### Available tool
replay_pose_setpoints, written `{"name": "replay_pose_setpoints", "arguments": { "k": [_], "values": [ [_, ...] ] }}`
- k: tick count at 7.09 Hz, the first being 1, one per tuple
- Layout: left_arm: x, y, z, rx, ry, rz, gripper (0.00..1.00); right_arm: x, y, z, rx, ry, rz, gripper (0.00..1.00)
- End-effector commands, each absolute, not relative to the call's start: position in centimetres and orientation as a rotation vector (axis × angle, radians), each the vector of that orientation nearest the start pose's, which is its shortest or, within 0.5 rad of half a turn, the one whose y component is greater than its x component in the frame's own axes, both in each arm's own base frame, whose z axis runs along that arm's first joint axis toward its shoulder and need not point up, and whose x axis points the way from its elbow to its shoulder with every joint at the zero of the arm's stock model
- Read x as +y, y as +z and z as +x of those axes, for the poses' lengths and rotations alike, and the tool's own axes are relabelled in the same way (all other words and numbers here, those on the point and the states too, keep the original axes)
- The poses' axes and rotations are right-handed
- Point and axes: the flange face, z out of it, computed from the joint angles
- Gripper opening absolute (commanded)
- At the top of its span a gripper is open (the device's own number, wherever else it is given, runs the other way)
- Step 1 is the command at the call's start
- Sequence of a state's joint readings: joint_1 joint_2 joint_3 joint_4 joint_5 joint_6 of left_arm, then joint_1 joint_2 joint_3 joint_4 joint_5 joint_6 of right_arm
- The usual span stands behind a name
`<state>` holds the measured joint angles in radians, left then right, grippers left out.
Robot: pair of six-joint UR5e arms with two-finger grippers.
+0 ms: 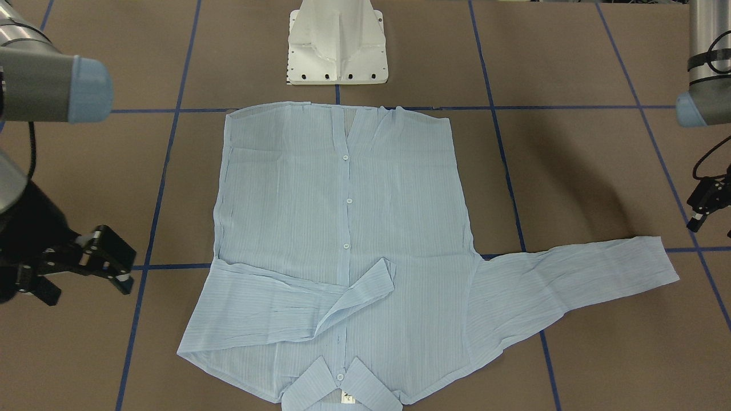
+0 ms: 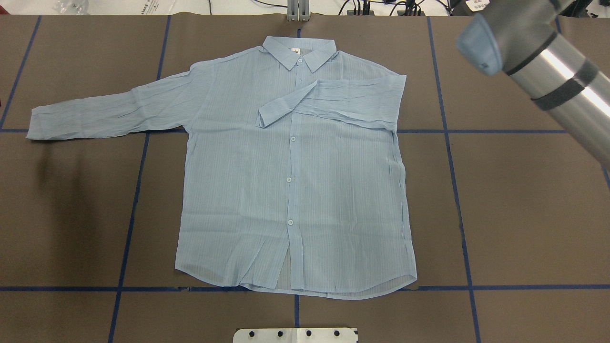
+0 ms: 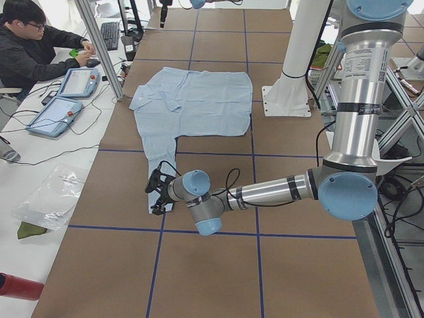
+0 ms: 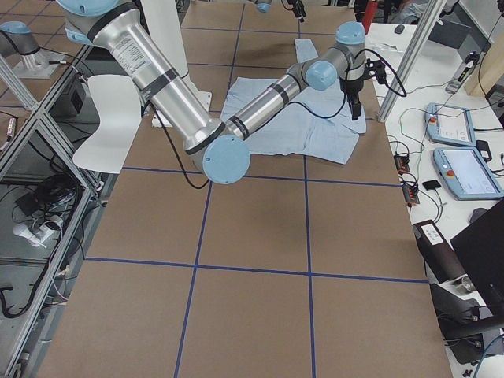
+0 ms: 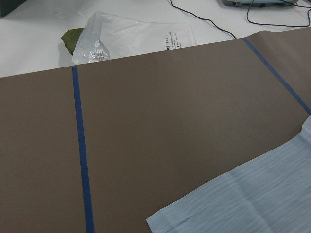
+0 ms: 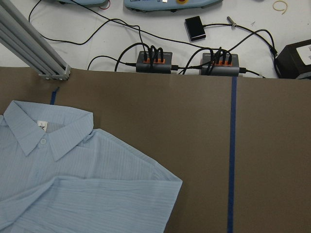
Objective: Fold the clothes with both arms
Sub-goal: 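Release the sleeve and withdraw the right gripper while the left gripper grasps the other cuff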
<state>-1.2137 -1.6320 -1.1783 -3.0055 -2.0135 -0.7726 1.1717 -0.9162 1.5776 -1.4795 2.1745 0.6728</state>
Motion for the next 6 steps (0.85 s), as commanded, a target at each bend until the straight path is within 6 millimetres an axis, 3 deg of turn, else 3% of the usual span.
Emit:
{"name": "replay_pose_setpoints", "arguments": {
  "k": [1, 4, 6],
  "values": [
    [-51.8, 68.3, 13.5, 0.932, -0.186, 0.652, 0.68, -65.9, 28.6, -16.0, -0.867, -0.008, 0.335, 1.0],
    [-50.9, 69.5, 16.6, 0.91, -0.159, 0.629, 0.64, -65.7, 29.4, -15.8, -0.859, -0.004, 0.335, 1.0],
    [-50.4, 70.2, 17.6, 0.907, -0.144, 0.611, 0.64, -65.6, 29.3, -15.8, -0.858, -0.004, 0.339, 1.0]
  ]
}}
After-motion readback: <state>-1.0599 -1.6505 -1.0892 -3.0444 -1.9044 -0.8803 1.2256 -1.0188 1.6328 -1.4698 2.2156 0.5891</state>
